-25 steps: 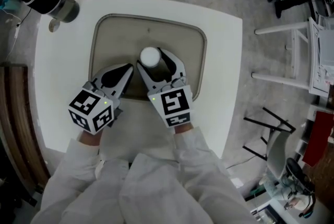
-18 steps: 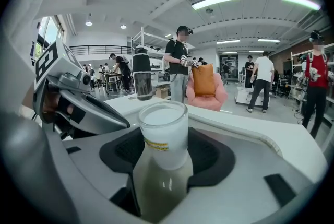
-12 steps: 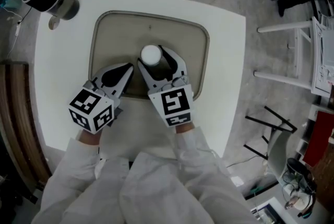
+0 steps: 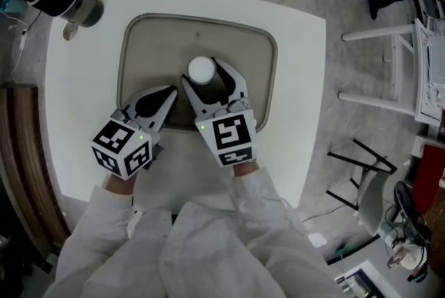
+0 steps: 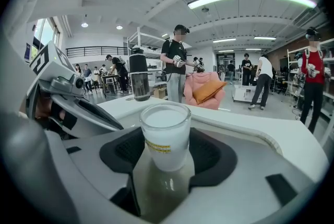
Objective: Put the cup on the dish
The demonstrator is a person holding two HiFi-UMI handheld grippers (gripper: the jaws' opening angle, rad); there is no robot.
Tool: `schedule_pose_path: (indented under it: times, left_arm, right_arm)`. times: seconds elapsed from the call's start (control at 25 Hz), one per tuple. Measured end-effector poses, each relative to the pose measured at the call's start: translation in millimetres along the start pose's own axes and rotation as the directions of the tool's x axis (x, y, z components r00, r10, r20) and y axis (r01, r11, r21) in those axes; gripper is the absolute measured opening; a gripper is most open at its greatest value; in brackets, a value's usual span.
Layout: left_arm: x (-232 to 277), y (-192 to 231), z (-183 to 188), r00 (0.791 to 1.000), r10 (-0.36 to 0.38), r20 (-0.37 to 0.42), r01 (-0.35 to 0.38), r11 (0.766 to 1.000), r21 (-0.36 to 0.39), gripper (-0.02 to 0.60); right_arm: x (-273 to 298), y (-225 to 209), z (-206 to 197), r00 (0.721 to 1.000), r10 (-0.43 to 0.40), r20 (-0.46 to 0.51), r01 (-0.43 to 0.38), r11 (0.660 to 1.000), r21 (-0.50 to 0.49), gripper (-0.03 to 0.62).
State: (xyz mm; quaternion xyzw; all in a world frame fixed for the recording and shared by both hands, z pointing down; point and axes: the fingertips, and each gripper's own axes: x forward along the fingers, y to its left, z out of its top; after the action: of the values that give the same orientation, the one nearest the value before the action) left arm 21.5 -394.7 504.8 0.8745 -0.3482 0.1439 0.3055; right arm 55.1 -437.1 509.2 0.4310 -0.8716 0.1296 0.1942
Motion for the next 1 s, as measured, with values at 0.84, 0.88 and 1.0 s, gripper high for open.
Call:
schedule_pose_path:
  times: [0.84,0.88,1.0]
  left_arm:
    - [-17.8,-8.8,6.8,0.999,0.011,0.044,-0.012,1.000,0.025,0.008]
    - [-19.9,-10.4,6.9,0.999,0.010,0.047,-0.011,1.000,0.027,0.008]
    - [-26.8,-17.7,7.1,0.999,0.005,0.054,-0.007,0.999,0.040,0.008]
  right_arm:
    - [-19.0,7.7,-0.6,1.000,0.021,-0.003,-0.021,0.995,0.102,0.267]
    - [-21.3,8.4,-0.8,1.000,0.018,-0.002,-0.017,0.995,0.101,0.267]
    - [-31.2,11.8,-1.0,1.000,0.009,0.004,-0.009,0.995,0.097,0.267]
